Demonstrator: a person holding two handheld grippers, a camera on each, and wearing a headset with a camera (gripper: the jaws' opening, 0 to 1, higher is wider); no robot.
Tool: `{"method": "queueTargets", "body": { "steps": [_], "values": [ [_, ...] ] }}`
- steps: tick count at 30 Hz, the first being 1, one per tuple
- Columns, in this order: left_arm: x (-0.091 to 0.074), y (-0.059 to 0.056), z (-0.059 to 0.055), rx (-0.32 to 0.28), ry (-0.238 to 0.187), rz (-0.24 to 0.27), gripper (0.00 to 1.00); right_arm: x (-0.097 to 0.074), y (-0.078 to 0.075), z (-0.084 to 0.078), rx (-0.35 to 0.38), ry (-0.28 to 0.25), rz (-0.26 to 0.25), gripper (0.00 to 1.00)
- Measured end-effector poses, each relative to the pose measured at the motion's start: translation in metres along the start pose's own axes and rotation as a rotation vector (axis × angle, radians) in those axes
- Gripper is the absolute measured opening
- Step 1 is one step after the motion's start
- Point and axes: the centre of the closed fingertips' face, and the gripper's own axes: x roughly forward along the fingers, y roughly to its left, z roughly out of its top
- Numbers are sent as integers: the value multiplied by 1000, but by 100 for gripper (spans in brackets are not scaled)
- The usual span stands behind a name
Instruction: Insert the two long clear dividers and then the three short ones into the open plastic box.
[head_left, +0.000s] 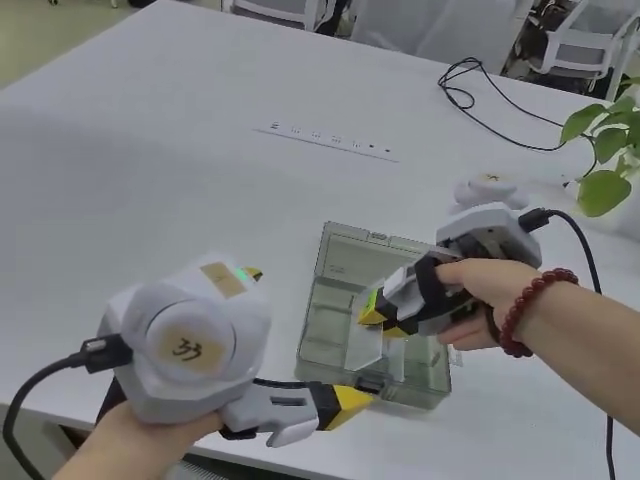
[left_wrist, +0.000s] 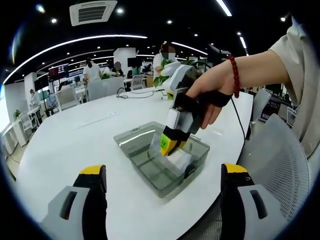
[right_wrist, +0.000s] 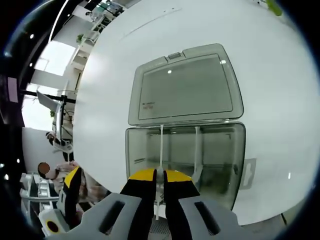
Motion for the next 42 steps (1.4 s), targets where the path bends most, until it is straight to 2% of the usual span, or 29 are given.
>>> {"method": "queueTargets", "body": {
  "steps": [5, 11, 16, 24, 33, 40, 42],
  "values": [
    [0, 0, 1, -6, -6, 0, 96, 0, 1, -2, -13, 11, -15, 6],
    [-1, 0, 0, -6, -4, 0, 96, 0, 4, -2, -94, 25, -62, 6],
    [-1, 0, 0, -7, -10, 1, 95, 1, 4, -3, -133, 33, -87, 7],
    [-1, 0, 1, -6, -12, 4, 95, 5, 4, 1, -286, 43, -174, 7],
    [-1, 1, 1, -7, -13, 8, 94, 8, 6, 2, -375, 52, -238, 7],
    [-1, 1, 2, -3, -15, 6, 94, 11, 6, 4, -490, 73, -326, 7],
    [-1, 2, 2, -4, -17, 10, 94, 13, 8, 3, -498, 74, -336, 7]
  ]
}}
